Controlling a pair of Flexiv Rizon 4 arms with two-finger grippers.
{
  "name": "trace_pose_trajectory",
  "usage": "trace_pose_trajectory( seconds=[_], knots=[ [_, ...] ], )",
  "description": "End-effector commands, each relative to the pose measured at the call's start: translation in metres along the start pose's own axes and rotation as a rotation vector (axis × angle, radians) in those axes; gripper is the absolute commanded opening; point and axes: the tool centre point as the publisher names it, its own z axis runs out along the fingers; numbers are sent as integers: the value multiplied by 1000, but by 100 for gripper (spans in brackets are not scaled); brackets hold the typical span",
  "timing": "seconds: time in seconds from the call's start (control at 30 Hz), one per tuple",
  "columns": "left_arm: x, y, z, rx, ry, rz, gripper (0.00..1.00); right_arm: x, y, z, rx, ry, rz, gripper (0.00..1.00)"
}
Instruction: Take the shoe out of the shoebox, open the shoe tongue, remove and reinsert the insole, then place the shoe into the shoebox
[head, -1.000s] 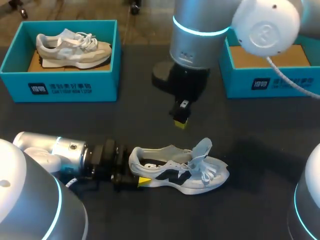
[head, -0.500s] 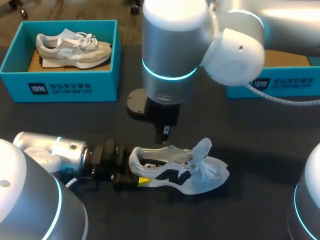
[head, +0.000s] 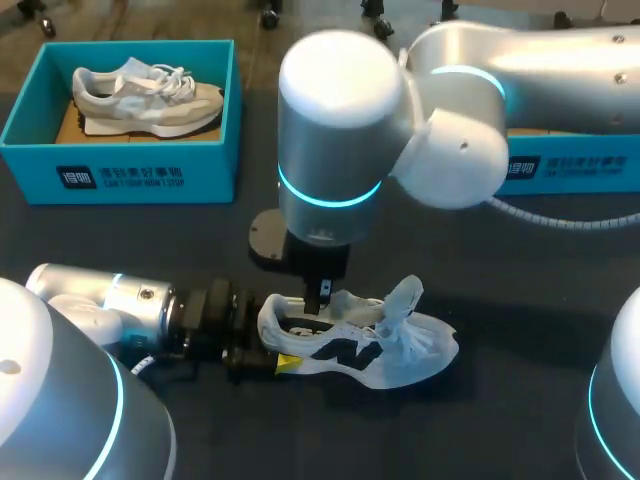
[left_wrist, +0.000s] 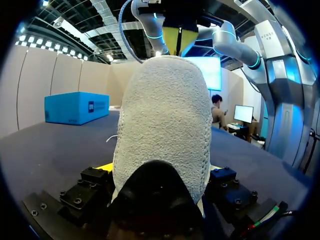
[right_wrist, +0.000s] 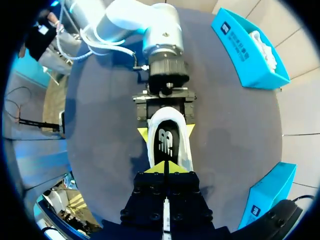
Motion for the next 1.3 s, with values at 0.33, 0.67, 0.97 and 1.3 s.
trace_pose_trajectory(
  seconds=[0.33, 0.67, 0.97, 1.3],
  knots=[
    [-2, 3, 1, 0, -3, 0, 0, 0, 5, 20, 16, 19, 57, 0],
    [-2, 3, 1, 0, -3, 0, 0, 1, 14, 48, 30, 16, 13, 0],
    [-2, 3, 1, 0, -3, 0, 0, -1, 12, 69, 49, 14, -3, 0],
    [-2, 3, 1, 0, -3, 0, 0, -6, -2, 92, 41, 7, 7, 0]
  ],
)
